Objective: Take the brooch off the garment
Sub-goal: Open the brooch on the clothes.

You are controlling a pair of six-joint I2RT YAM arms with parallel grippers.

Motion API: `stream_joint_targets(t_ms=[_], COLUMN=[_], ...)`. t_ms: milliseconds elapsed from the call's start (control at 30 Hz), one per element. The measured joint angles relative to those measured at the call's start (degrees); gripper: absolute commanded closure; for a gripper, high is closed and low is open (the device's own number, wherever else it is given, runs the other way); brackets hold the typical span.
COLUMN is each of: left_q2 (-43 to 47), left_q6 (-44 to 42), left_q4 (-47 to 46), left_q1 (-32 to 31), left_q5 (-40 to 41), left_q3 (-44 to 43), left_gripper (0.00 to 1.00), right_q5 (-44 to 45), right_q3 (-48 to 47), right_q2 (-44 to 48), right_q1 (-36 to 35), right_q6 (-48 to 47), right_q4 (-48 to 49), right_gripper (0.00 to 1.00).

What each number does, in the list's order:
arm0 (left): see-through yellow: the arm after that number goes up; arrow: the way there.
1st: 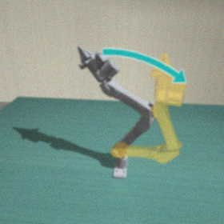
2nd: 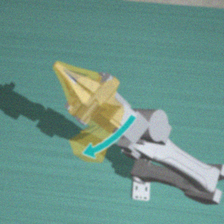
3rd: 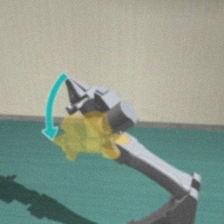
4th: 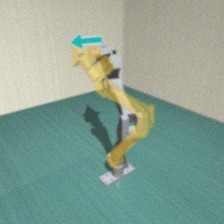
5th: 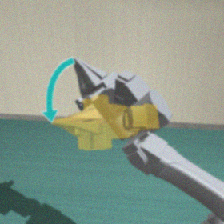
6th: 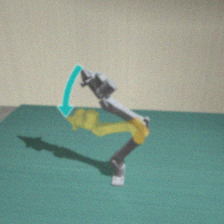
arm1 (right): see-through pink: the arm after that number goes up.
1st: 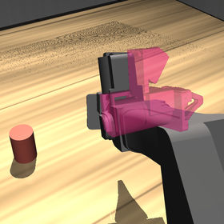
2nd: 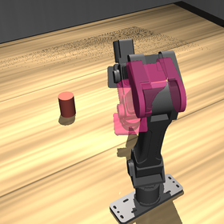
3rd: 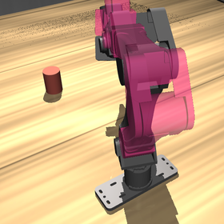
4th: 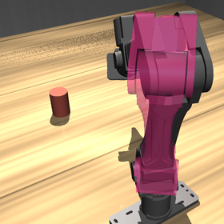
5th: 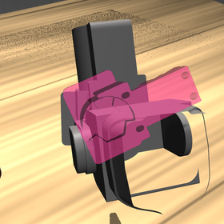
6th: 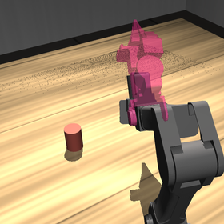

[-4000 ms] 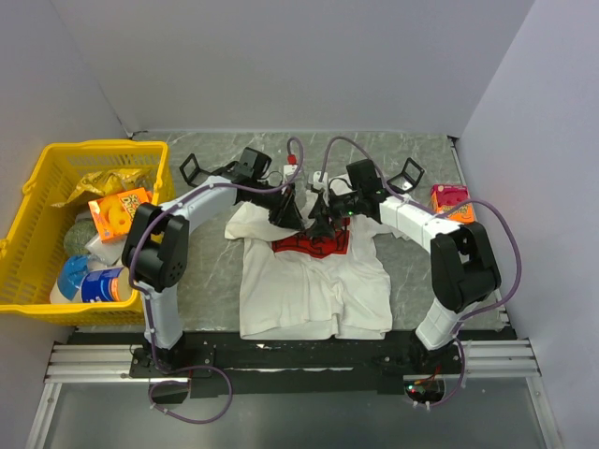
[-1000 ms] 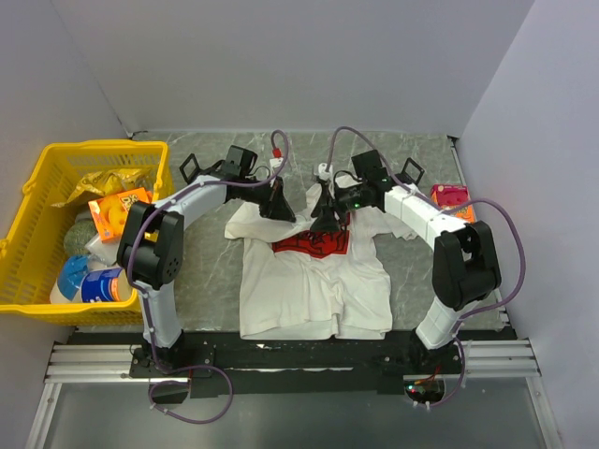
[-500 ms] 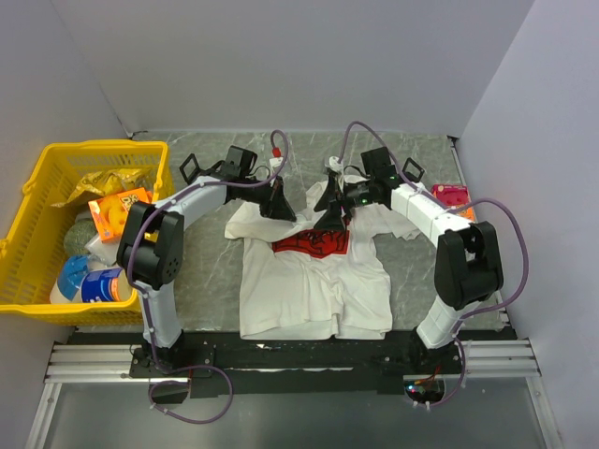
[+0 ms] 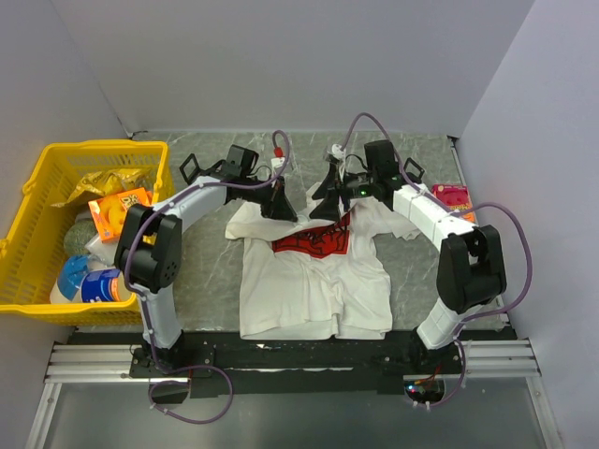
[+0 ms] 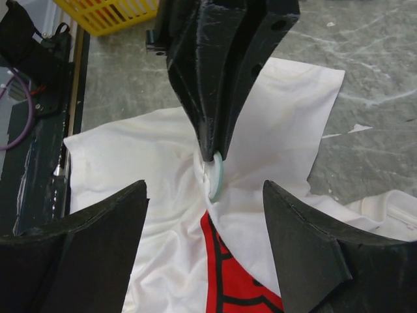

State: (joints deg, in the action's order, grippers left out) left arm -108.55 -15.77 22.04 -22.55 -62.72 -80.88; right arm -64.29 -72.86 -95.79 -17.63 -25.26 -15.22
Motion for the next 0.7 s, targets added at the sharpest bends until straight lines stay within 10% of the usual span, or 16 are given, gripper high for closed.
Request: stream_joint_targets(t_ms=[700], left_q2=[0.9], left_q6=[-0.5], left_q4=[-0.1], left_q1=[-1.4], left_q5=[0.0], left_q3=[1.0], left_gripper=[0.99], right_q5=[3.8], right_q3=[0.0], right_q2=[-4.0], right_q1=[-1.8], right_q6=[3.3], right_q4=[1.5], right_gripper=[0.4])
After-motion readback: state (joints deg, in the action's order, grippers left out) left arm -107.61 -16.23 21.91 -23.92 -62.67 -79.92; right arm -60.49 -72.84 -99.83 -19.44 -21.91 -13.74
